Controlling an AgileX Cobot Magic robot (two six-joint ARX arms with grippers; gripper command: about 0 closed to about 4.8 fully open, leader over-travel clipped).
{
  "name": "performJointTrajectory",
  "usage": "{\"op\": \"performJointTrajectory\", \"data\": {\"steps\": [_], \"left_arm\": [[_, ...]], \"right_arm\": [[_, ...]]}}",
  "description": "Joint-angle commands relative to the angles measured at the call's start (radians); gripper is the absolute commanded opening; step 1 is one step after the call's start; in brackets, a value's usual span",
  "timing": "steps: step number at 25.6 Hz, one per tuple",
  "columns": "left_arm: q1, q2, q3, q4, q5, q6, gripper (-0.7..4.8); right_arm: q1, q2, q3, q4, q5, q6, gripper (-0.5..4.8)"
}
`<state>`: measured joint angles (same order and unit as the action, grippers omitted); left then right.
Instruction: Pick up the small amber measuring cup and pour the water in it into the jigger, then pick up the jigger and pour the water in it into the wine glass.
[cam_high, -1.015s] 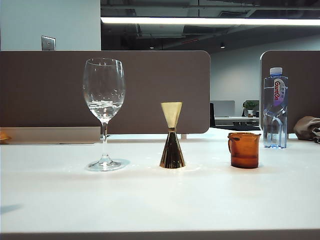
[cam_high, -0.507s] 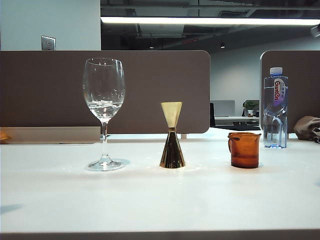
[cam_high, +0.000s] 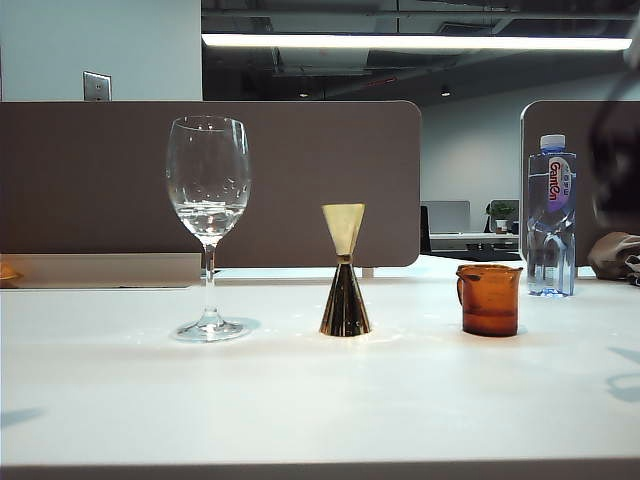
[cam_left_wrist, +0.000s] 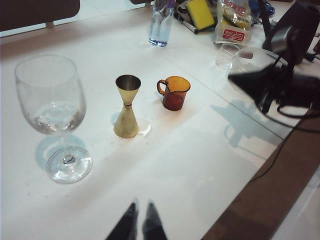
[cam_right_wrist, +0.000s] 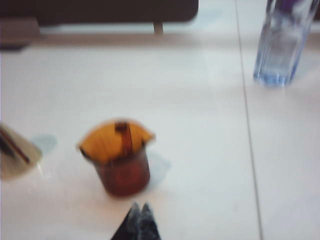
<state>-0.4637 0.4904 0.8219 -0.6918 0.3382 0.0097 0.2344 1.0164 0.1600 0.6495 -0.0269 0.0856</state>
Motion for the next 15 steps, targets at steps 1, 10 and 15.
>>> {"op": "performJointTrajectory", "data": {"steps": [1, 10, 15], "left_arm": [[0.000, 0.000, 0.002, 0.012, 0.002, 0.001, 0.26], [0.001, 0.000, 0.002, 0.013, 0.002, 0.001, 0.26], [0.001, 0.000, 0.002, 0.013, 0.002, 0.001, 0.26]], "right_arm": [[0.003, 0.088, -0.029, 0.198, -0.003, 0.051, 0.04], [0.039, 0.405, -0.023, 0.476, -0.007, 0.044, 0.33], [0.039, 0.604, 0.000, 0.592, -0.006, 0.041, 1.75]]}}
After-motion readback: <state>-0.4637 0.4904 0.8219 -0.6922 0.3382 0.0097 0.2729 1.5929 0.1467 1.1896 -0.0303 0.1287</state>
